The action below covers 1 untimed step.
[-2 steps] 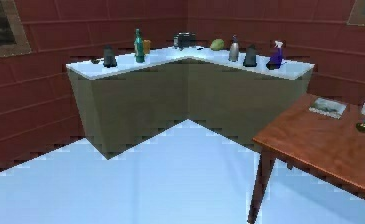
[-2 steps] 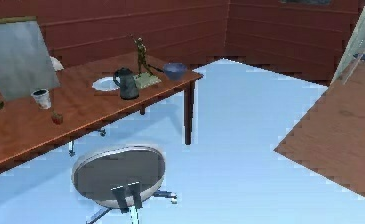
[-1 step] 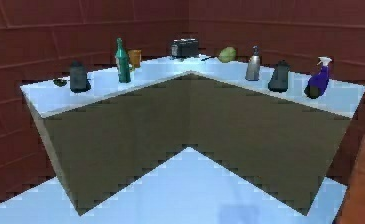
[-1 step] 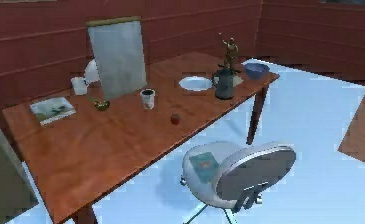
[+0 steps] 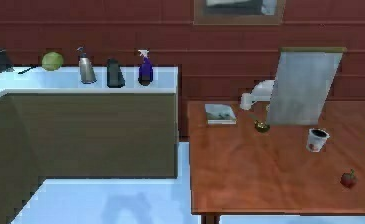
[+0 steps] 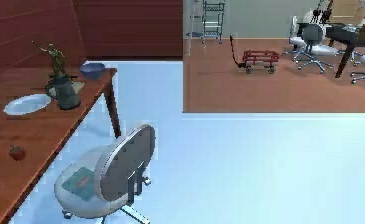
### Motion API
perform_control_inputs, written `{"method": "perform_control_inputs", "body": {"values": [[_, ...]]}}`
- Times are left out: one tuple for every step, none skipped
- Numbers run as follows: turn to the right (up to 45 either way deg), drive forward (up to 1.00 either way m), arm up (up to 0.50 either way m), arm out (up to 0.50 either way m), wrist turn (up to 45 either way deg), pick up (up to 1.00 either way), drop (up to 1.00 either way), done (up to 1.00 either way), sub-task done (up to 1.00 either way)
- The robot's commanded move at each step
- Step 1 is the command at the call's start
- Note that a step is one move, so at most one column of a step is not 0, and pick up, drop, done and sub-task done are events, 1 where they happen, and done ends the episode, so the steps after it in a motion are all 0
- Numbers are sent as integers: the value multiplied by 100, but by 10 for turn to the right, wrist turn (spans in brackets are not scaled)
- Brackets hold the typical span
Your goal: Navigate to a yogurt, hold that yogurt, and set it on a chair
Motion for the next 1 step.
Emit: {"method": "perform_control_inputs", "body": {"values": [[450, 0, 0, 0, 0, 0, 0, 0, 0]]}}
